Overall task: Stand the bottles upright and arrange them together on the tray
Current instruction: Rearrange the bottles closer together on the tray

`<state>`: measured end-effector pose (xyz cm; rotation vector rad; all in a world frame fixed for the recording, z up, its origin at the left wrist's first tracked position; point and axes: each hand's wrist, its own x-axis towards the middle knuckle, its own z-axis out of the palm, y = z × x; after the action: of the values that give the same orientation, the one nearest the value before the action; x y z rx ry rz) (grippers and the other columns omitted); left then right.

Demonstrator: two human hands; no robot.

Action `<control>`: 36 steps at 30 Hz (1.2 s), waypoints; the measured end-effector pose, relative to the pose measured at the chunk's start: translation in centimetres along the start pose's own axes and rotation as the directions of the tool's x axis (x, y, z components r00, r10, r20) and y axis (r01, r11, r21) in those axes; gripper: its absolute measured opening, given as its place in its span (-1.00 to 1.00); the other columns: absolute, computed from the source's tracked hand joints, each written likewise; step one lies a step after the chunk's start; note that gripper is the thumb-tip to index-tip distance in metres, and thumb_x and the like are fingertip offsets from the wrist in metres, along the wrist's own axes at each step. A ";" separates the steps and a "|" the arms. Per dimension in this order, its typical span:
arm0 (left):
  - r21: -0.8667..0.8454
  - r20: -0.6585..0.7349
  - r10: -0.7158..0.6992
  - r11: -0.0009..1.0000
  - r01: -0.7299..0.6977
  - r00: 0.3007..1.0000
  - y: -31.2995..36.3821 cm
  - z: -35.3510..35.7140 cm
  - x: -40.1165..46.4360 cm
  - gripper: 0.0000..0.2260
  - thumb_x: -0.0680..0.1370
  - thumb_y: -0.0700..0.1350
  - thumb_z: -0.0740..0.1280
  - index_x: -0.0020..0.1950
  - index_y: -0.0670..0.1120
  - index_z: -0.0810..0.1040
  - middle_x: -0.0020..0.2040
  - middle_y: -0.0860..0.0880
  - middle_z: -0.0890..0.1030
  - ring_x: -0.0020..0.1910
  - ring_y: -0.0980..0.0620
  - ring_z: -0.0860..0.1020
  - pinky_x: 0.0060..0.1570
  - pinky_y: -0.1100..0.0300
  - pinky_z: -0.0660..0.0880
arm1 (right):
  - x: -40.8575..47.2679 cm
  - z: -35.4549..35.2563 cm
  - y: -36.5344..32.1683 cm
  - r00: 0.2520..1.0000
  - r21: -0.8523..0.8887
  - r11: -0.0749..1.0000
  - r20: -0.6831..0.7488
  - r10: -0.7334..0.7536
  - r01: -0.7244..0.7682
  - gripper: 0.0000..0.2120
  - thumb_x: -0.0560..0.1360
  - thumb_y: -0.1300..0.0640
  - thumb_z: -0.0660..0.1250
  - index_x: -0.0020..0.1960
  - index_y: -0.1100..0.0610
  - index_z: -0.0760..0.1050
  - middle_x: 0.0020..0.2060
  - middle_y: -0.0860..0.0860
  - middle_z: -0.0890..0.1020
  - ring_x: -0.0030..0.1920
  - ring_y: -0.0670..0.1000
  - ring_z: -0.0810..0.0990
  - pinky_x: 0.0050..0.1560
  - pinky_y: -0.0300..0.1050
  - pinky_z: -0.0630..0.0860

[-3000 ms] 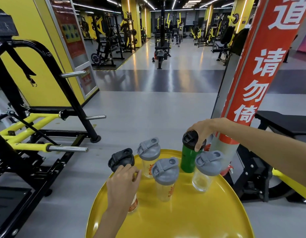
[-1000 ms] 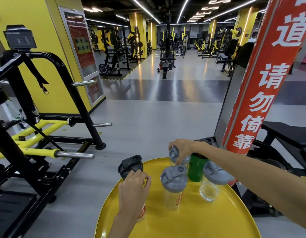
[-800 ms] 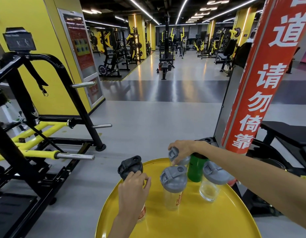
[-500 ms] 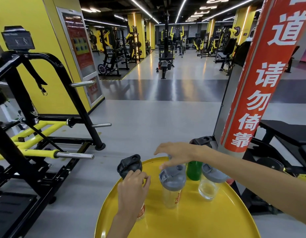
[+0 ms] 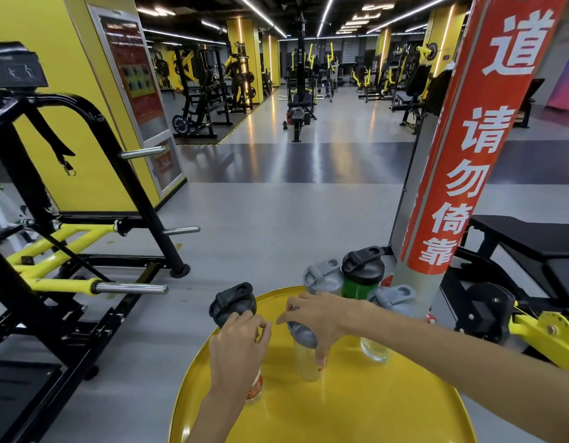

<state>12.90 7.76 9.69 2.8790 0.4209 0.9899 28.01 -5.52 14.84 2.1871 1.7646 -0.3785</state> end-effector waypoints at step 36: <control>-0.024 -0.007 -0.030 0.999 0.030 1.000 -0.1 0.2 0.2 -0.76 0.36 -0.04 0.61 -0.37 0.00 0.57 -0.43 0.10 0.48 -0.40 0.12 0.41 -0.50 0.37 0.13 | -5.0 2.3 4.6 0.997 0.032 0.998 -0.049 -0.053 0.055 -0.15 0.18 0.02 0.63 0.37 -0.07 0.32 0.24 -0.01 0.36 0.19 0.03 0.39 0.10 0.04 0.50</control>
<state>13.15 7.96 9.63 2.8402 0.4481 0.9938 31.40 -11.86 14.98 2.1923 1.8592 -0.3740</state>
